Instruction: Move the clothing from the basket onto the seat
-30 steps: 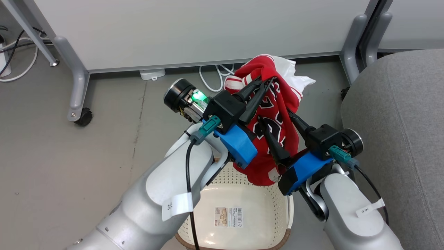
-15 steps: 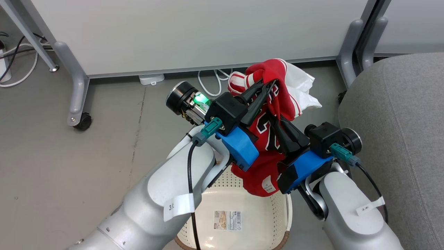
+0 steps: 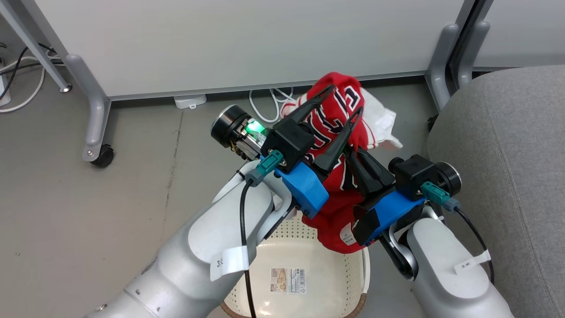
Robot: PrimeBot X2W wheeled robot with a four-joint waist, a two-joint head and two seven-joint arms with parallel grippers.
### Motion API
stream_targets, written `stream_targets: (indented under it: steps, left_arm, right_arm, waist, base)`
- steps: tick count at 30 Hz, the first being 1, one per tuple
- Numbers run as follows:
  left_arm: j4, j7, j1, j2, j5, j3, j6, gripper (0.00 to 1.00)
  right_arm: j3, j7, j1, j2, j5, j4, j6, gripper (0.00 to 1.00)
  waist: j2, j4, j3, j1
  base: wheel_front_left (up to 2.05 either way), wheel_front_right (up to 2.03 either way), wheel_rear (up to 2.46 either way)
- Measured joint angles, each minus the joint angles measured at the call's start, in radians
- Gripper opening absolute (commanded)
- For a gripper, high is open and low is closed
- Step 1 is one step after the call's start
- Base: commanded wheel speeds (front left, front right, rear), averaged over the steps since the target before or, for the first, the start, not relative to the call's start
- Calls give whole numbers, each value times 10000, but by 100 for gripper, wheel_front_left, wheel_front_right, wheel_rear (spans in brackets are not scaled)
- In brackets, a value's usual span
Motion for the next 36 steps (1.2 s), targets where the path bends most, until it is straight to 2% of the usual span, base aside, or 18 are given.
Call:
stream_targets:
  steps: [17,36]
  left_arm:
    - [117,0,-54,2,107,75,58,100]
    - [259,0,-45,67,372,-29,-19,100]
  right_arm:
    - [-132,2,-7,4,-13,-314,0,0]
    - [-1498,4,32,-23,-385,-1158,0,0]
  waist:
    - [0,-288,182,0]
    - [0,-1745,560,0]
  base:
    - [0,0,0]
    - [0,0,0]
